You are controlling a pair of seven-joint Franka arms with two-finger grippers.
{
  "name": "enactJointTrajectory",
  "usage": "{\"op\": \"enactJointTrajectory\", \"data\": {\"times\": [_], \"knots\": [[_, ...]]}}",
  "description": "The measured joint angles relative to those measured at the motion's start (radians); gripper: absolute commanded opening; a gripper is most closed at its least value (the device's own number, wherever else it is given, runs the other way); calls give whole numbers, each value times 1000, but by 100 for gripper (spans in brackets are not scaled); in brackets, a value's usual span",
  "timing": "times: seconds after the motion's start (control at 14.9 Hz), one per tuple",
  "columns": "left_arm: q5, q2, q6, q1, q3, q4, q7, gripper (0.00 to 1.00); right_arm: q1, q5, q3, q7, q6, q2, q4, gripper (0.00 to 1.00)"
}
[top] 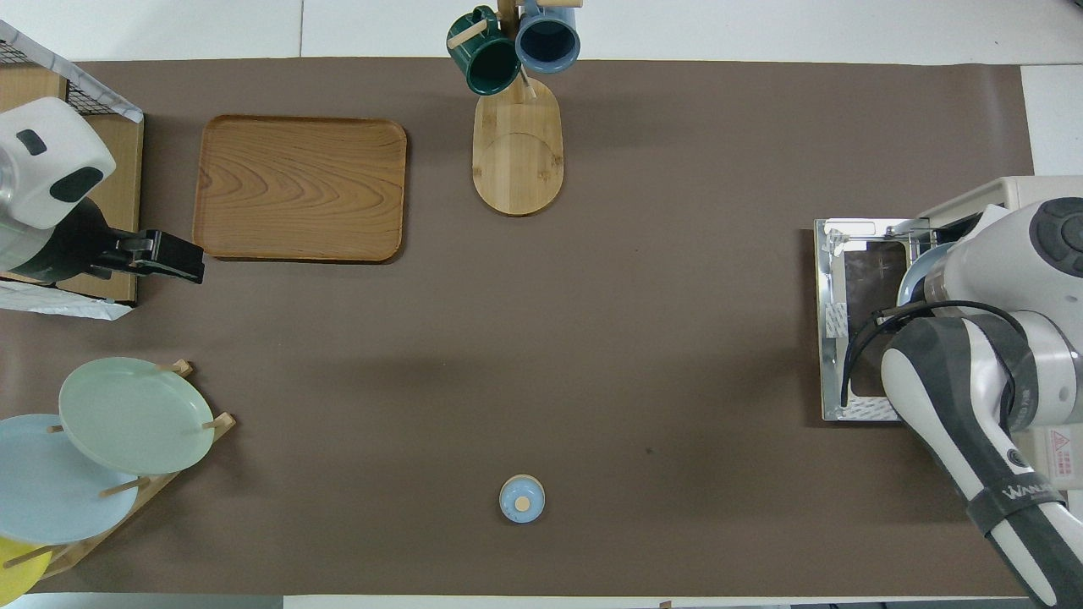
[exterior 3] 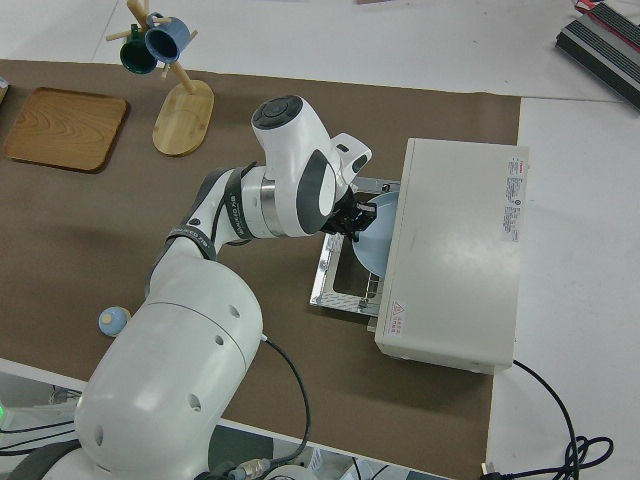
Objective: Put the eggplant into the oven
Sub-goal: 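Release the plate inside the oven and draw the right gripper back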
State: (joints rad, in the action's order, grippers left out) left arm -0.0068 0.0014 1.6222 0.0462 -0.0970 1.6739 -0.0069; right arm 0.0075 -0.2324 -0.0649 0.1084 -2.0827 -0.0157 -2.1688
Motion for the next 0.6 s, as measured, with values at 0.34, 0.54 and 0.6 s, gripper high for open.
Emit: {"op": "enactJointTrajectory", "data": {"times": [0.34, 0.54, 0.6], "knots": [[0, -1, 0, -1, 7, -1, 0, 100, 6, 25, 9, 2, 3, 4, 10, 19], [0, -2, 0, -2, 8, -1, 0, 100, 78, 74, 15, -11, 85, 0, 102, 0], [0, -3, 0, -2, 8, -1, 0, 100, 110, 79, 16, -44, 91, -2, 124, 0]]}}
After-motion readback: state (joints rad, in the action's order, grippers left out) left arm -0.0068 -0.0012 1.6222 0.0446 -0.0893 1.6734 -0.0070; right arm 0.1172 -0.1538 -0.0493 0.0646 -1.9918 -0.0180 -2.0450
